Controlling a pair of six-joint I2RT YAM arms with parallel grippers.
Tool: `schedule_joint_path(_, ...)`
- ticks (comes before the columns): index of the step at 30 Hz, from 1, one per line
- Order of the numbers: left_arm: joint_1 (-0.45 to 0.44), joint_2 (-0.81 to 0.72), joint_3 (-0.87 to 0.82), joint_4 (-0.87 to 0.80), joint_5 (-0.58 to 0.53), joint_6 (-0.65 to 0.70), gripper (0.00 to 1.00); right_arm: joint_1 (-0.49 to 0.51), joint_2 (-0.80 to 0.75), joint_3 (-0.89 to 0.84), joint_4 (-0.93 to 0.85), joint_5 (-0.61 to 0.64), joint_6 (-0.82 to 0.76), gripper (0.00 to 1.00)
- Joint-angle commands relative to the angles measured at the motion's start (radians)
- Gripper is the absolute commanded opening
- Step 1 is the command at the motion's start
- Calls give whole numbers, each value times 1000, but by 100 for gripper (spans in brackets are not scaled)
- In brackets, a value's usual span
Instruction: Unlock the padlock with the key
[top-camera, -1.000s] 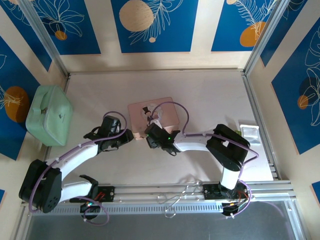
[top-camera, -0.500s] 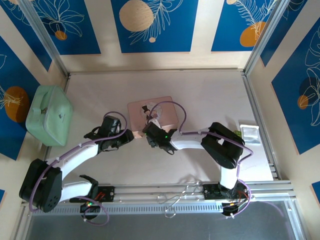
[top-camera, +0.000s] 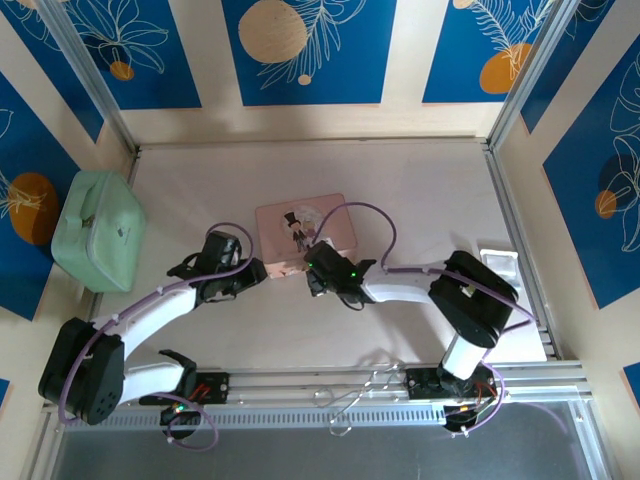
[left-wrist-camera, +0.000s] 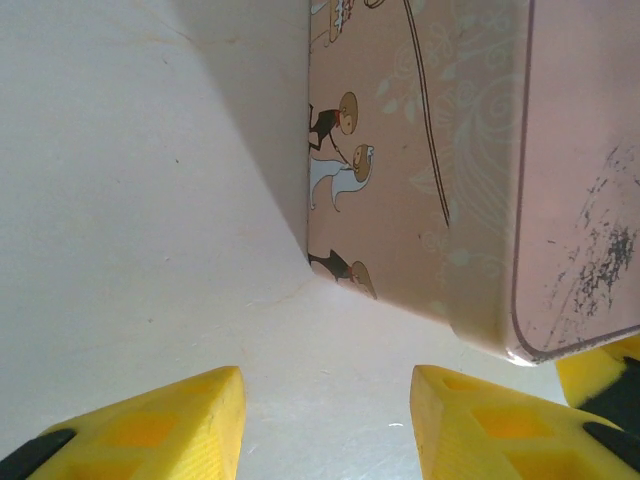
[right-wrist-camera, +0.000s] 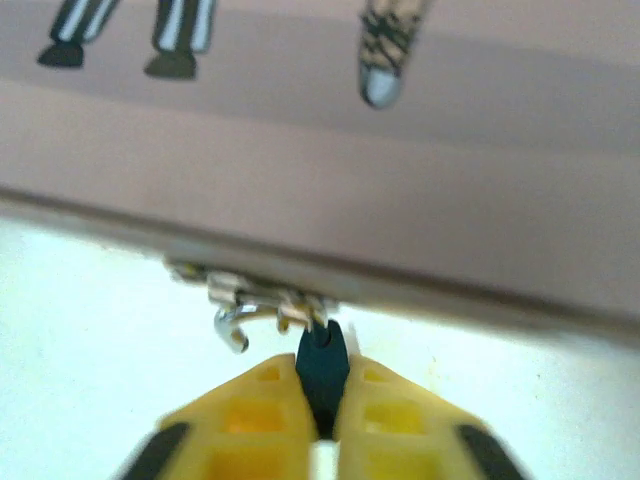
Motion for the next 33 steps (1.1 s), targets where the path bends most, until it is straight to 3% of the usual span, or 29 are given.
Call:
schedule_joint_path(1,17,-6,-5,-1,14,10,48,-45,-47,-60,117,-212,55,0)
schedule_joint_path(15,17,8,-19,36,34,4,48,-193,-108,-266,486,-475,303,0)
schedule_joint_path(22,19,0,-5,32,46,7,48,-225,-96,-340,657,-525,407,0)
schedule_joint_path(28,15,-70,36,29,58,0,65,-210,-79,-356,686,-503,449,0)
schedule_joint_path(33,10,19,85,62,65,10,70,-209,-54,-347,694,-504,474,0)
